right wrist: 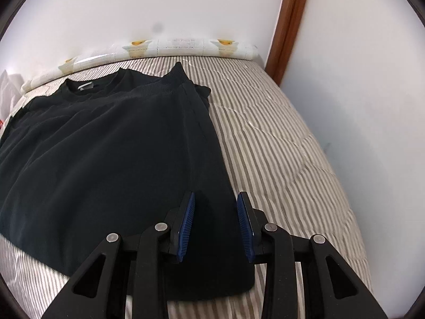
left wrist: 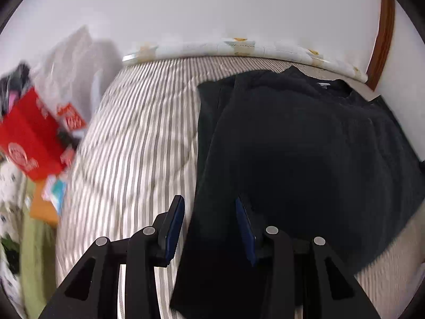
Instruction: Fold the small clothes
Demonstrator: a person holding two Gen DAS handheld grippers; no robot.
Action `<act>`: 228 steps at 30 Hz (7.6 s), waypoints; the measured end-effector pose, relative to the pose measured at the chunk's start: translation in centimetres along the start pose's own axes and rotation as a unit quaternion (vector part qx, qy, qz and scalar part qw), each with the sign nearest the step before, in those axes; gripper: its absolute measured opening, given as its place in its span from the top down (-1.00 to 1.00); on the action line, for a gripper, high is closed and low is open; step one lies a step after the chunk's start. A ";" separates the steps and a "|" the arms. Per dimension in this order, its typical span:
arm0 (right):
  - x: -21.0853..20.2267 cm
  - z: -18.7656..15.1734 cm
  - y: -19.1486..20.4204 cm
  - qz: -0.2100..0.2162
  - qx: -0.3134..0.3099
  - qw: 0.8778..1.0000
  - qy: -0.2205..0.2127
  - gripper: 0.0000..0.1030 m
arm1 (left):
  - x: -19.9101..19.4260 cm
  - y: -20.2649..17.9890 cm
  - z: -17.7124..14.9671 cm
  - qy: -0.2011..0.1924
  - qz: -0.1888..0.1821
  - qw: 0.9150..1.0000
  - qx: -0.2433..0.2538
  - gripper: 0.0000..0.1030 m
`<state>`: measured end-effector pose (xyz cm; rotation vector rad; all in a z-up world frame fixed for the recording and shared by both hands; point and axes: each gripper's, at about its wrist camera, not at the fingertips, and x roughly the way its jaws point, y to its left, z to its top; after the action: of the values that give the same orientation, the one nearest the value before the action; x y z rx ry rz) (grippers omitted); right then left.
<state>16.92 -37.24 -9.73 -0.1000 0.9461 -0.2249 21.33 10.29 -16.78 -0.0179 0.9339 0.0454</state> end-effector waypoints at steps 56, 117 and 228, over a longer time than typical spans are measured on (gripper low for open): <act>-16.1 1.6 27.9 0.272 -0.107 0.934 -0.205 0.71 | -6.7 2.5 -9.9 -0.004 -0.064 0.995 -0.081 -0.18; -1.9 -5.8 -5.3 0.085 0.216 0.968 -0.094 -0.19 | -0.1 -27.2 -2.5 -0.023 -0.179 0.980 0.084 0.24; 5.3 15.0 15.3 0.220 0.010 0.975 0.020 0.12 | 2.2 -10.5 7.8 -0.050 -0.067 0.996 0.024 -0.29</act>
<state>34.31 -23.80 -8.03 0.1350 0.9823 0.1745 29.39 0.18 -13.94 -0.0326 0.8316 -0.0989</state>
